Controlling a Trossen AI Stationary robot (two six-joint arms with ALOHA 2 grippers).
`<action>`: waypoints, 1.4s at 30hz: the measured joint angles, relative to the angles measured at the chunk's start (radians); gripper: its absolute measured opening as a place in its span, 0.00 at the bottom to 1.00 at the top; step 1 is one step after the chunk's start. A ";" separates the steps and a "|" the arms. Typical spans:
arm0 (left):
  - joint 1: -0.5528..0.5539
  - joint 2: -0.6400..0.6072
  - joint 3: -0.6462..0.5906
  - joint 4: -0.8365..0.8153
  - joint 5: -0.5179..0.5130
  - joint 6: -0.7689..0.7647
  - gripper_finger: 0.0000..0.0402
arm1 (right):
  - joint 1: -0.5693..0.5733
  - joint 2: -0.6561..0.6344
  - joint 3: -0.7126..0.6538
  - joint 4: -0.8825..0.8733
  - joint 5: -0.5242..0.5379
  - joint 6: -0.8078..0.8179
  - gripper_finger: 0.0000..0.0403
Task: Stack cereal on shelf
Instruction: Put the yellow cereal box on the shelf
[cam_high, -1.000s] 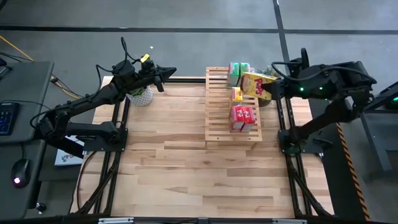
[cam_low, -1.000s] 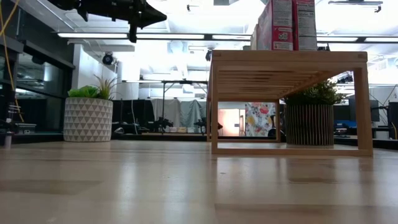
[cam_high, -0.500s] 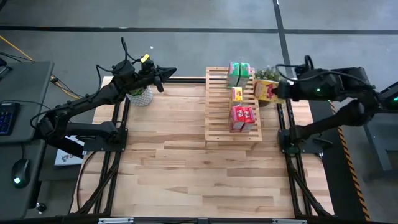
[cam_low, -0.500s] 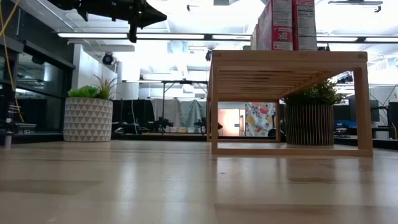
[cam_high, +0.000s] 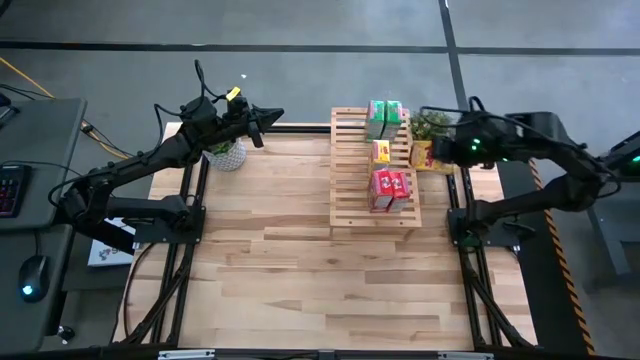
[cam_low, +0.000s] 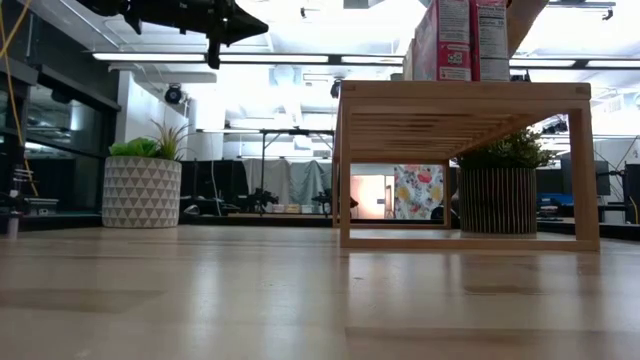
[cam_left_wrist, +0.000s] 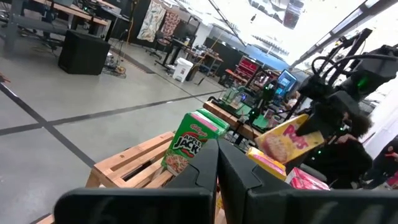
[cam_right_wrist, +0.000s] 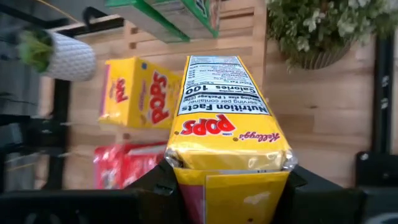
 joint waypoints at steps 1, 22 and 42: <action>0.000 0.000 0.000 0.000 0.000 0.000 0.00 | -0.014 0.016 0.001 0.000 0.000 -0.017 0.31; 0.000 0.000 0.000 0.000 0.000 0.000 0.00 | -0.168 0.285 0.040 0.003 -0.083 -0.158 0.31; 0.000 0.000 0.000 0.003 0.000 -0.034 0.00 | -0.167 0.300 0.040 0.022 -0.082 -0.153 0.31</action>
